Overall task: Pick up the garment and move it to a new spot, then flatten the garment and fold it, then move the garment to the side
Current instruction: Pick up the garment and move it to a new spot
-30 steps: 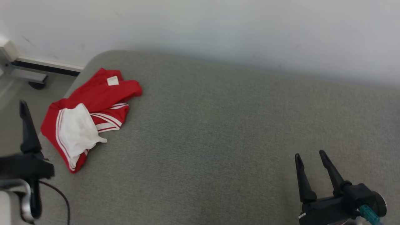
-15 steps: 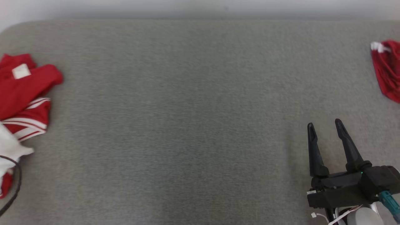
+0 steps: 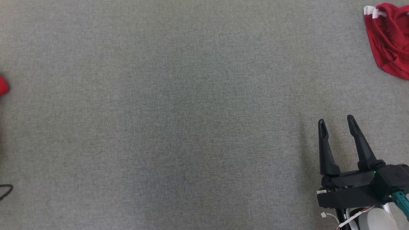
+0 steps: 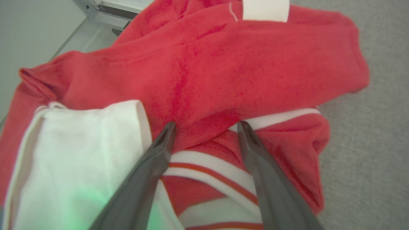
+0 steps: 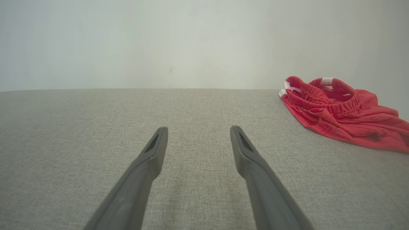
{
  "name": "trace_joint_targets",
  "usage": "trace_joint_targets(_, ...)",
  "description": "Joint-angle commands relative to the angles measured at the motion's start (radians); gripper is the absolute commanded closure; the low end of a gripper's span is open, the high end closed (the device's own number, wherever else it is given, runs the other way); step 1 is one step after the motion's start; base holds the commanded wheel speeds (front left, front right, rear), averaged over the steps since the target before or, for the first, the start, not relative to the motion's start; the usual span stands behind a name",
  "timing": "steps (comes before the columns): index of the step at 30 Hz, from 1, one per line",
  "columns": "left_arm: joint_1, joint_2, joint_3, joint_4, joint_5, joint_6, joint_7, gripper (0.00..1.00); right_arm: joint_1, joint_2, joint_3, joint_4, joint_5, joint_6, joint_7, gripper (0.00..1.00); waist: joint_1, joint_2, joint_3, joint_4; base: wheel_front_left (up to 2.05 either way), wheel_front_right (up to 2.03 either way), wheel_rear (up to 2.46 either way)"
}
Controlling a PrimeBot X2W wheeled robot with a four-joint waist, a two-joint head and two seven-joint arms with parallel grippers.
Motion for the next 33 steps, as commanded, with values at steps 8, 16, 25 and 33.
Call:
trace_joint_targets(8, -0.043, -0.016, -0.013, 0.107, -0.015, 0.023, 0.155, 1.00, -0.005, -0.012, 0.001, -0.014, -0.002, -0.002, 0.015, 0.00, -0.0001, -0.0002, -0.008, 0.010, 0.00, 0.00, 0.00)
trace_joint_targets(16, -0.084, -0.025, -0.019, 0.022, -0.006, 0.039, -0.070, 1.00, 0.000, -0.009, 0.005, -0.006, 0.003, -0.002, 0.019, 0.00, -0.0001, -0.0002, -0.055, 0.025, 0.00, 0.00, 0.00)
trace_joint_targets(25, -0.177, -0.052, -0.050, -0.144, -0.005, -0.003, -0.306, 1.00, 0.019, 0.016, 0.024, 0.047, 0.012, -0.002, 0.012, 0.00, -0.0001, -0.0002, -0.160, 0.042, 0.00, 0.00, 0.00)
trace_joint_targets(33, -0.244, -0.133, -0.137, -0.327, -0.013, -0.030, -0.302, 1.00, 0.033, 0.034, 0.040, 0.098, 0.025, -0.002, 0.000, 0.00, -0.0001, -0.0002, -0.230, 0.026, 0.00, 0.00, 0.00)
